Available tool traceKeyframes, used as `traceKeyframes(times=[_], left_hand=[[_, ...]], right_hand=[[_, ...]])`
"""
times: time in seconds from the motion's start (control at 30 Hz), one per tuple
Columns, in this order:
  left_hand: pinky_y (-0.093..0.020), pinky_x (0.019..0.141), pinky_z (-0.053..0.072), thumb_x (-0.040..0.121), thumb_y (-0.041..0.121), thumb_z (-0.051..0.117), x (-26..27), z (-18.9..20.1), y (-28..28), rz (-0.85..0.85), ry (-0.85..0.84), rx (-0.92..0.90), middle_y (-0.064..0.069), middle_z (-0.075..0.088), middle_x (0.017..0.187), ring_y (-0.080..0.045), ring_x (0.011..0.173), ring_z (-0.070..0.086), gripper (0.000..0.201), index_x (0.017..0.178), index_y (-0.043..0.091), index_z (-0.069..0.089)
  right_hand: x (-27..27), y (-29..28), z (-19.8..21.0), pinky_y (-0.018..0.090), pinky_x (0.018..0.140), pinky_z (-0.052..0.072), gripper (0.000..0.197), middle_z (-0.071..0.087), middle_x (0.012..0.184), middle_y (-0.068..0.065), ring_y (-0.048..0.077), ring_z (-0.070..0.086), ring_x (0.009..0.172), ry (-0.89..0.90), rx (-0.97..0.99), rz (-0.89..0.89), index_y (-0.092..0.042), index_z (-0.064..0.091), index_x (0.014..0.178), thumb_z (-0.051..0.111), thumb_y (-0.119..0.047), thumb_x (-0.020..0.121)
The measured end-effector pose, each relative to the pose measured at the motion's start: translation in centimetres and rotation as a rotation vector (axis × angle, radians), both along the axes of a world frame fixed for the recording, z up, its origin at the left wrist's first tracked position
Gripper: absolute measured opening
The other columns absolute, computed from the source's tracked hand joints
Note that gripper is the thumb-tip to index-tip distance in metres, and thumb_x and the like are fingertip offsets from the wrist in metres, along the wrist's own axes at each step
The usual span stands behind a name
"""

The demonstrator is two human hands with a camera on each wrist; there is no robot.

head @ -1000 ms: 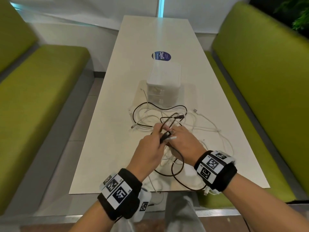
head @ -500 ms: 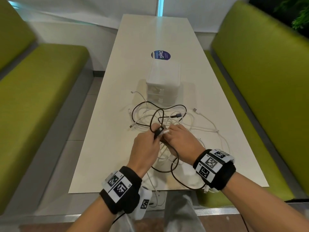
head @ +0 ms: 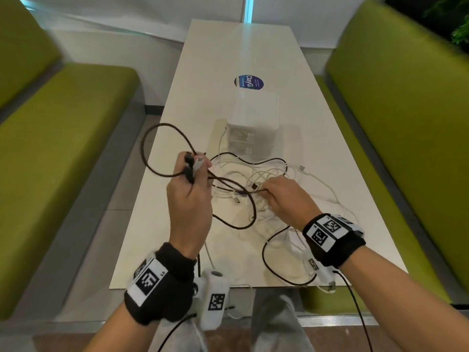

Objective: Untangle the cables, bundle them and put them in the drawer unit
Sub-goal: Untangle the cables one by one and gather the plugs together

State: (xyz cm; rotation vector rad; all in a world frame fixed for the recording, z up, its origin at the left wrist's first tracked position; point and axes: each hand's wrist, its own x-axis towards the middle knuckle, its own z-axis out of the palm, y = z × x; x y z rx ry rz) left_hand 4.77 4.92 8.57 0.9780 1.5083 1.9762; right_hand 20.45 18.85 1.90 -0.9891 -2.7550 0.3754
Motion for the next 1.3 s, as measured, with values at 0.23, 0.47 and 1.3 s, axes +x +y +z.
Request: traceKeyframes(times=[0.23,0.47,1.3], left_hand=[[-0.033,0.072,0.052,0.092,0.034,0.060,1.2,-3.7,0.6,-0.186,0.543,-0.391,0.013,0.071,0.082,-0.006,0.076,0.065,0.006,0.096,0.029,0.064],[-0.030,0.059,0.039,0.092,0.037,0.062,2.7,-4.6,1.7,-0.341,0.659,-0.503,0.006,0.063,0.065,-0.013,0.064,0.057,0.012,0.084,0.029,0.066],[-0.005,0.046,0.032,0.097,0.006,0.051,1.3,-2.1,-0.1,-0.327,0.123,-0.342,0.017,0.046,0.044,0.004,0.042,0.044,0.030,0.069,0.010,0.056]], right_hand=[[-0.5,-1.5,2.2,0.034,0.074,0.039,0.026,0.060,0.090,0.000,0.024,0.052,0.090,-0.001,-0.049,-0.028,-0.013,0.061,0.094,0.042,-0.029,0.101],[-0.5,-2.6,3.1,0.026,0.067,0.028,0.004,0.061,0.094,0.001,0.022,0.055,0.089,-0.060,0.022,0.039,-0.018,0.059,0.091,0.055,-0.018,0.092],[0.5,-1.5,0.6,0.038,0.068,0.045,0.056,0.059,0.081,-0.002,0.020,0.054,0.079,-0.066,-0.066,-0.028,-0.021,0.054,0.092,0.016,-0.061,0.094]])
